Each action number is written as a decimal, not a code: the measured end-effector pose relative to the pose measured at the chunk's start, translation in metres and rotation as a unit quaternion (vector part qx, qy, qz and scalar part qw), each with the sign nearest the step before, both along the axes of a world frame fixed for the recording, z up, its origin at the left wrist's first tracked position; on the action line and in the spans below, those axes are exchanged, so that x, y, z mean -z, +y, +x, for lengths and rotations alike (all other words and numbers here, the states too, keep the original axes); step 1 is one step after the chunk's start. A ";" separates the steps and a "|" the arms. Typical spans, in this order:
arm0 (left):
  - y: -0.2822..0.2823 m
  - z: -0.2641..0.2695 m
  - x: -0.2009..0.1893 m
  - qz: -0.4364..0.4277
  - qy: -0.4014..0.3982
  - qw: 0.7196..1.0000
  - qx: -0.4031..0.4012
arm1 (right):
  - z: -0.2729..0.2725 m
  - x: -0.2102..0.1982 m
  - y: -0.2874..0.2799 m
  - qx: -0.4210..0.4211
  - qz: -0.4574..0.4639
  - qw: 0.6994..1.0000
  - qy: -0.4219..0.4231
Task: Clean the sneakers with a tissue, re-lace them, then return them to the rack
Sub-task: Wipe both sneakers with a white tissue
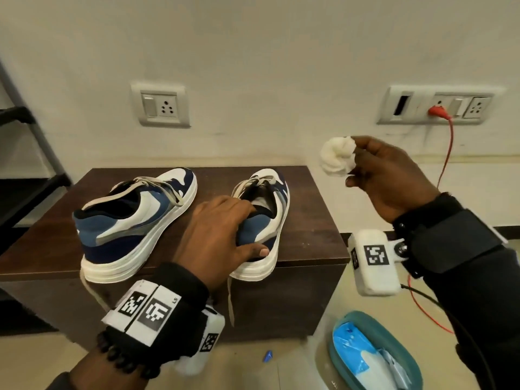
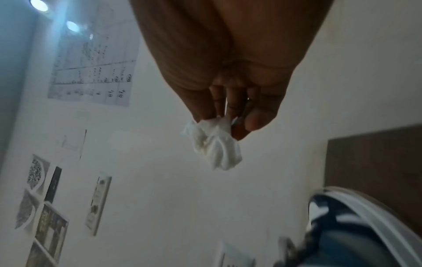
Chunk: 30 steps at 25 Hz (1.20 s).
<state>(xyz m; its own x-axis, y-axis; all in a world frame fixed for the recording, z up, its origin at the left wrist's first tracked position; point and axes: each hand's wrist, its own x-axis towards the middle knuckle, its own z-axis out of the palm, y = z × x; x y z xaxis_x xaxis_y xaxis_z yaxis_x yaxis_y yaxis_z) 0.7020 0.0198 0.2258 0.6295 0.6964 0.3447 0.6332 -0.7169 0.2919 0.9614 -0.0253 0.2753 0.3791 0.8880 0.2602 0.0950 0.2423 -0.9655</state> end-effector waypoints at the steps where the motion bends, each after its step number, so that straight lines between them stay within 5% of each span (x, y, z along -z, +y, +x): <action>1: 0.002 0.000 -0.003 -0.001 -0.005 1.000 0.006 | 0.015 -0.007 -0.003 0.021 0.001 0.999 -0.049; 7: 0.008 0.002 -0.001 0.001 0.002 0.999 0.041 | 0.103 0.014 -0.028 -0.021 -0.189 0.924 -0.331; 13: 0.004 0.003 0.007 -0.021 -0.034 0.999 0.033 | 0.123 0.176 -0.085 -0.130 -0.429 0.815 -0.366; 17: 0.009 0.002 0.011 -0.032 -0.030 0.999 0.029 | 0.115 0.282 -0.115 -0.115 -0.526 0.736 -0.411; 21: 0.013 0.003 0.015 -0.029 -0.023 0.999 0.026 | 0.101 0.332 -0.126 -0.089 -0.546 0.731 -0.399; 27: 0.019 0.003 0.019 -0.026 -0.028 0.998 0.041 | 0.091 0.360 -0.131 -0.076 -0.528 0.759 -0.373; 30: 0.018 0.003 0.021 -0.023 -0.026 0.999 0.038 | 0.086 0.368 -0.133 -0.080 -0.537 0.749 -0.379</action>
<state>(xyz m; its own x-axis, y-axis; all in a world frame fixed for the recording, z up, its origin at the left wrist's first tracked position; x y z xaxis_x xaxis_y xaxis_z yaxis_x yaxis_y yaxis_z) 0.7050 0.0379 0.2051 0.6630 0.6632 0.3472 0.5603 -0.7473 0.3573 1.0471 -0.1585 -0.0926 0.3502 0.7573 -0.5513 0.7675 -0.5693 -0.2945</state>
